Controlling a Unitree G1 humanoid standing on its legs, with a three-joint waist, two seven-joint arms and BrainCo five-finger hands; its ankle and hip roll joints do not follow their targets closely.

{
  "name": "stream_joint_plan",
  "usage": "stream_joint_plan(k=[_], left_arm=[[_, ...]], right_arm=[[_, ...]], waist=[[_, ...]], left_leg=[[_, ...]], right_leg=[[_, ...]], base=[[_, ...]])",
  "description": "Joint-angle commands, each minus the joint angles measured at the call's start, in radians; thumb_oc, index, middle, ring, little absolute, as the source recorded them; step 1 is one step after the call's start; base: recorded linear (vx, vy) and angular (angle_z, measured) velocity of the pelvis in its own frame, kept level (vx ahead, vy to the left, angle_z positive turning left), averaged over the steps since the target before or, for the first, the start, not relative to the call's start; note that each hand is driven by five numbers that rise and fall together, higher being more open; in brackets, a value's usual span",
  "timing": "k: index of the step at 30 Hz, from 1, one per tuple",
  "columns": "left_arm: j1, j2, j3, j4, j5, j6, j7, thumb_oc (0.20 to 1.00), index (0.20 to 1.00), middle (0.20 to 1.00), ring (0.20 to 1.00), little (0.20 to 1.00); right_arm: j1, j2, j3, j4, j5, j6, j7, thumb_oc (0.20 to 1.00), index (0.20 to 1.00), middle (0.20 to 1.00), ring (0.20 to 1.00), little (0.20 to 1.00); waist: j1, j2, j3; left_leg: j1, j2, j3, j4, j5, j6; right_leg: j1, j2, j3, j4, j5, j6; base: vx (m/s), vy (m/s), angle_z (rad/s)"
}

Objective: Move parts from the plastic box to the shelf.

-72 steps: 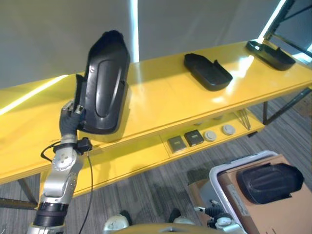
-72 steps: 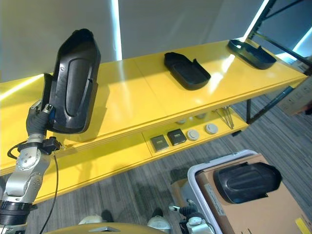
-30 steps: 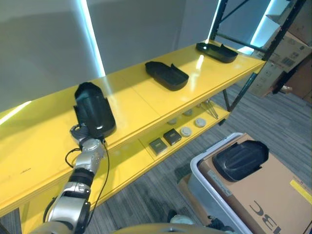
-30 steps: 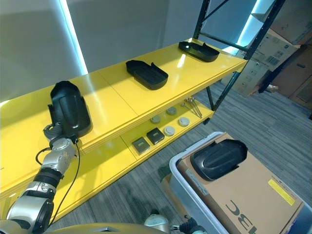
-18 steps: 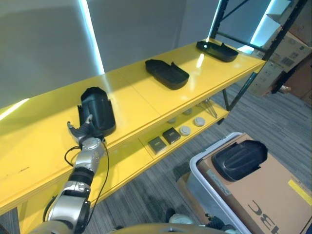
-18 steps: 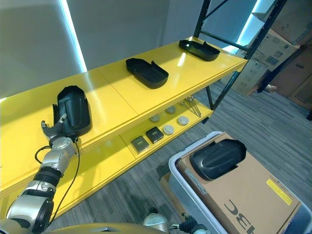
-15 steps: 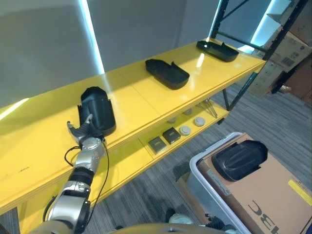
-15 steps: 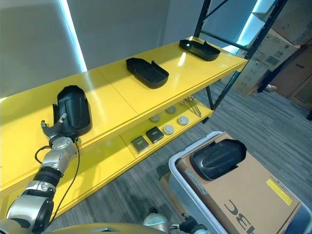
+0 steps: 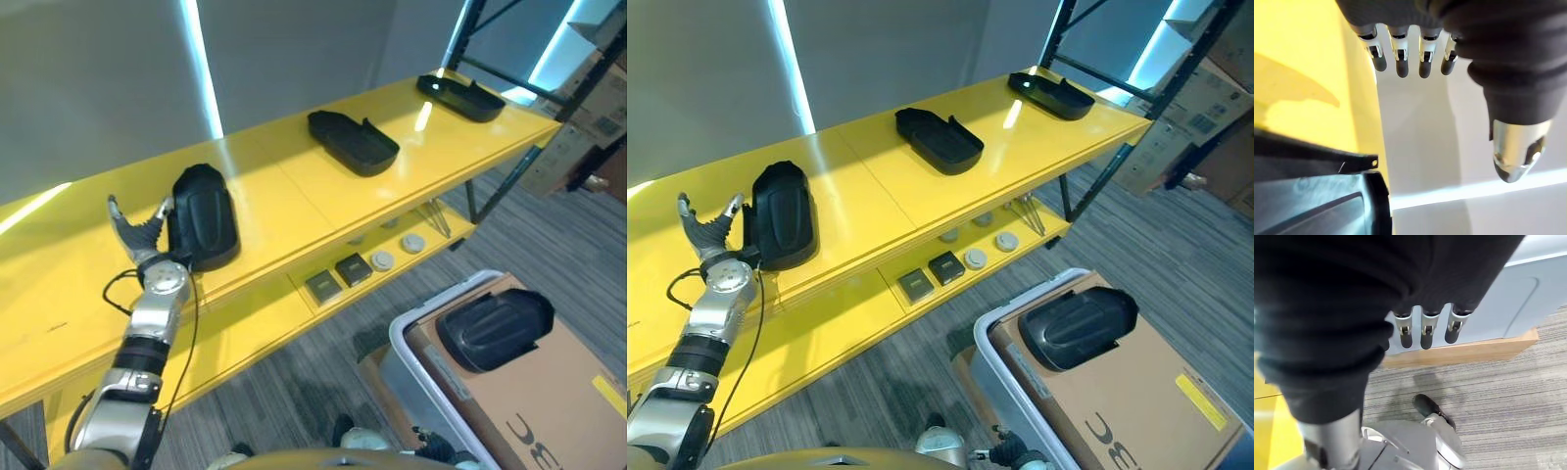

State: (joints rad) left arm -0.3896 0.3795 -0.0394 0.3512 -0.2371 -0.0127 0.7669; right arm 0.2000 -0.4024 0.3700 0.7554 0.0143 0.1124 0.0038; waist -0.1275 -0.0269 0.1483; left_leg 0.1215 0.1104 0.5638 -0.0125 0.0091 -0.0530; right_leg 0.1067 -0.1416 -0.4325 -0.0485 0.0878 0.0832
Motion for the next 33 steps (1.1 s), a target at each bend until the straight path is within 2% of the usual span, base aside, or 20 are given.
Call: stream_joint_plan(k=[1, 10, 11, 12, 14, 15, 19, 25, 33], left_arm=[[0.019, 0.05, 0.021, -0.091, 0.047, -0.07, -0.067, 1.0, 1.0, 1.0, 1.0, 1.0], [0.19, 0.078, 0.07, -0.328, 0.023, -0.081, -0.201, 1.0, 1.0, 1.0, 1.0, 1.0], [0.195, 0.05, -0.057, -0.415, -0.087, -0.148, -0.331, 1.0, 1.0, 1.0, 1.0, 1.0], [0.219, 0.047, -0.049, -0.43, -0.082, -0.16, -0.338, 1.0, 1.0, 1.0, 1.0, 1.0], [0.226, 0.052, -0.05, -0.447, -0.083, -0.161, -0.337, 1.0, 1.0, 1.0, 1.0, 1.0], [0.223, 0.05, -0.053, -0.459, -0.087, -0.151, -0.325, 1.0, 1.0, 1.0, 1.0, 1.0], [0.199, 0.037, -0.071, -0.453, -0.147, -0.101, -0.257, 1.0, 1.0, 1.0, 1.0, 1.0], [0.224, -0.015, -0.095, -0.42, -0.206, -0.102, -0.25, 1.0, 1.0, 1.0, 1.0, 1.0], [0.227, -0.03, -0.112, -0.381, -0.225, -0.125, -0.258, 1.0, 1.0, 1.0, 1.0, 1.0]], right_arm=[[0.013, 0.059, 0.014, -0.054, 0.043, -0.022, 0.036, 1.0, 1.0, 1.0, 1.0, 1.0], [0.017, 0.063, -0.028, -0.08, 0.035, -0.008, 0.038, 1.0, 1.0, 1.0, 1.0, 1.0], [0.036, 0.075, -0.199, -0.137, 0.37, -0.039, 0.058, 1.0, 1.0, 1.0, 1.0, 1.0], [0.074, 0.1, -0.199, -0.162, 0.268, -0.044, 0.09, 1.0, 1.0, 1.0, 1.0, 1.0], [0.088, 0.108, -0.185, -0.169, 0.264, -0.037, 0.088, 1.0, 1.0, 1.0, 1.0, 1.0], [0.083, 0.113, -0.18, -0.158, 0.261, -0.043, 0.087, 1.0, 1.0, 1.0, 1.0, 1.0], [0.051, 0.107, -0.15, -0.148, 0.248, -0.049, 0.084, 1.0, 1.0, 1.0, 1.0, 1.0], [0.033, 0.078, -0.128, -0.184, 0.282, -0.006, 0.086, 1.0, 1.0, 1.0, 1.0, 1.0], [0.045, 0.064, -0.135, -0.174, 0.26, -0.005, 0.086, 1.0, 1.0, 1.0, 1.0, 1.0]], waist=[[0.025, 0.021, -0.005], [0.078, 0.021, 0.001], [0.044, 0.006, 0.124], [0.048, -0.001, 0.131], [0.06, -0.007, 0.137], [0.066, -0.01, 0.138], [0.084, -0.021, 0.141], [0.102, -0.041, 0.125], [0.092, -0.047, 0.119]], left_leg=[[0.003, 0.133, 0.025, 0.021, 0.02, -0.063], [-0.008, 0.128, -0.005, 0.014, 0.023, -0.065], [-0.084, 0.089, -0.175, 0.168, -0.104, 0.008], [-0.077, 0.072, -0.149, 0.16, -0.119, 0.019], [-0.077, 0.063, -0.143, 0.153, -0.124, 0.023], [-0.08, 0.059, -0.144, 0.147, -0.125, 0.026], [-0.093, 0.074, -0.135, 0.142, -0.104, 0.014], [-0.086, 0.115, -0.121, 0.11, -0.049, -0.023], [-0.078, 0.14, -0.091, 0.09, -0.021, -0.041]], right_leg=[[0.005, -0.032, -0.022, 0.04, -0.102, 0.062], [0.012, -0.033, -0.043, 0.033, -0.099, 0.061], [-0.262, -0.194, 0.145, 0.419, -0.11, 0.133], [-0.253, -0.228, 0.118, 0.385, -0.056, 0.151], [-0.237, -0.244, 0.093, 0.339, -0.023, 0.159], [-0.23, -0.246, 0.087, 0.311, -0.006, 0.162], [-0.197, -0.226, 0.053, 0.25, -0.01, 0.164], [-0.131, -0.169, 0.03, 0.177, -0.034, 0.157], [-0.108, -0.141, 0.032, 0.152, -0.043, 0.148]], base=[[-0.01, 0.025, 0.06], [-0.02, 0.025, 0.08], [-0.04, 0.116, 0.03], [-0.03, 0.119, 0.05], [-0.06, 0.096, 0.12], [-0.09, 0.017, 0.02], [-0.06, -0.051, 0.07], [0.01, -0.093, 0.05], [0.01, -0.046, -0.08]])
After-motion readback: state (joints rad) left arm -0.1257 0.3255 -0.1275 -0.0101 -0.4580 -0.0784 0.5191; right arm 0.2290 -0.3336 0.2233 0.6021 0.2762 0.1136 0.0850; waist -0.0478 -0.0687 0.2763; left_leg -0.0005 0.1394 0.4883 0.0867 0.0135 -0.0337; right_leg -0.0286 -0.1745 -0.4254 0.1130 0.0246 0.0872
